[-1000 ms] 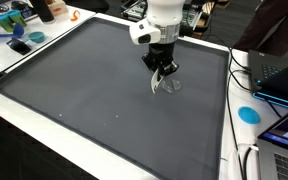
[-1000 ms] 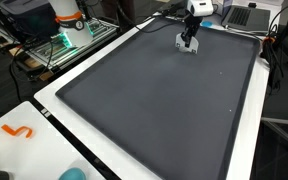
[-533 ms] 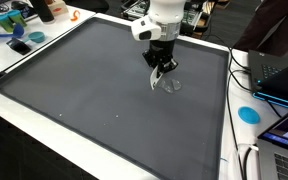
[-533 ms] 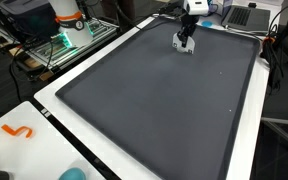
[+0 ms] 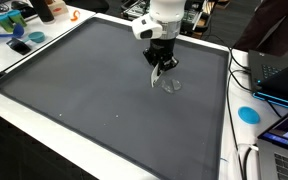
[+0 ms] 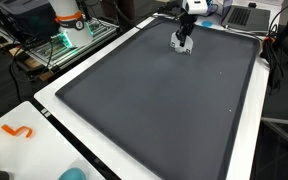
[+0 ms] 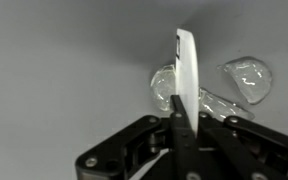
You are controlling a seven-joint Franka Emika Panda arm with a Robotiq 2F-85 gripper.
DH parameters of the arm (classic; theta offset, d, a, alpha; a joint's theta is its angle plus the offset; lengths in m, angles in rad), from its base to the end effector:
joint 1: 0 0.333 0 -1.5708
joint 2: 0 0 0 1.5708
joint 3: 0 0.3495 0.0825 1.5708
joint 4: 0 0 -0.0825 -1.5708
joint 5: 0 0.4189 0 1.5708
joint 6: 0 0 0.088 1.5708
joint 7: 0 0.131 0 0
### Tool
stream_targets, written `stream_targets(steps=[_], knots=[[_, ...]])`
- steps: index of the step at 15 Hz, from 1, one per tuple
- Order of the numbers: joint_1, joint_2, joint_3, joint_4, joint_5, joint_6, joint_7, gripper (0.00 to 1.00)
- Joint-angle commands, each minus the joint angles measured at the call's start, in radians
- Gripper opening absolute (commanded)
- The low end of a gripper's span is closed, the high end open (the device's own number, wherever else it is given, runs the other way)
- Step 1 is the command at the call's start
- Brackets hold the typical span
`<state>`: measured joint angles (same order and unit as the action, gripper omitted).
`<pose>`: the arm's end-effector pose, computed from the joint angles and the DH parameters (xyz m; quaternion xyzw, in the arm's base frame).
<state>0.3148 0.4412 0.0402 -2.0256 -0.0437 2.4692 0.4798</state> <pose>0.5988 0.2211 0.2077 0.9989 -0.0472 0.0034 0.0040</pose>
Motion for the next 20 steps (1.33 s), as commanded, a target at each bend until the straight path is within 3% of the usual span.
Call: stream_targets(steps=[1, 11, 20], knots=[[-0.022, -0.017, 0.027, -0.030, 0.023, -0.031, -0.051, 0.01], [0.001, -0.070, 0.029, 0.005, -0.011, -0.039, -0.033, 0.01], [0.022, -0.119, 0.052, 0.108, -0.048, -0.157, -0.004, 0.01]])
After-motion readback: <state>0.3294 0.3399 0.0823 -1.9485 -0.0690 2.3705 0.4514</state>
